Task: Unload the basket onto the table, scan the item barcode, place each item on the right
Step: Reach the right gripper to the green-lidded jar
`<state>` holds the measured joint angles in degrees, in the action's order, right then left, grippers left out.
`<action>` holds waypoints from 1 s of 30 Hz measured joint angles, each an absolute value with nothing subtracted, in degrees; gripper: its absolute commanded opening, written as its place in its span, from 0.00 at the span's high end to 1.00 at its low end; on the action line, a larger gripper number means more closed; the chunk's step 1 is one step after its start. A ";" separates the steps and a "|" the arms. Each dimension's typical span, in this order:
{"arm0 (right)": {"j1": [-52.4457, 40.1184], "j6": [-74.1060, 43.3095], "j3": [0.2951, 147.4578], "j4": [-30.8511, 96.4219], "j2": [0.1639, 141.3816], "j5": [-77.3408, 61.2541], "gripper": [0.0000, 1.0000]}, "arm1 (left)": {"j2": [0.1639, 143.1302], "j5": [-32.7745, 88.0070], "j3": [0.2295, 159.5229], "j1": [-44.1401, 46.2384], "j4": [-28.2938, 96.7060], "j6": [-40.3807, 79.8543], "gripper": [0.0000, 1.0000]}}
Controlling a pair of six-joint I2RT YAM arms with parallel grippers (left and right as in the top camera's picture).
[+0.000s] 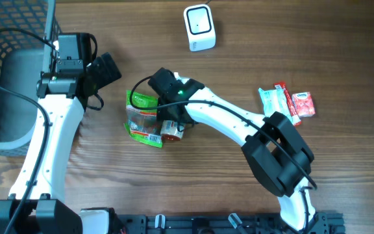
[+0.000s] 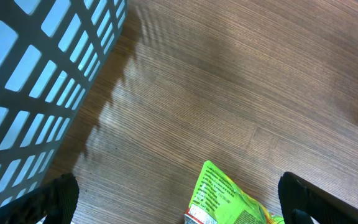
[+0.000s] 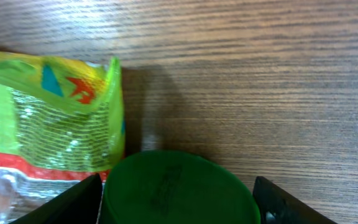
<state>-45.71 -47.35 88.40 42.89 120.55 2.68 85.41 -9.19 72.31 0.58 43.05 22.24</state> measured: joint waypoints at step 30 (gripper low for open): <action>-42.68 -22.33 87.74 45.25 118.50 4.16 0.11 | 85.41 -9.19 72.31 0.58 43.05 22.24 0.00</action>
<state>-42.68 -22.33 87.74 45.25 118.50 4.16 85.41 -9.19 72.31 0.58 43.05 22.24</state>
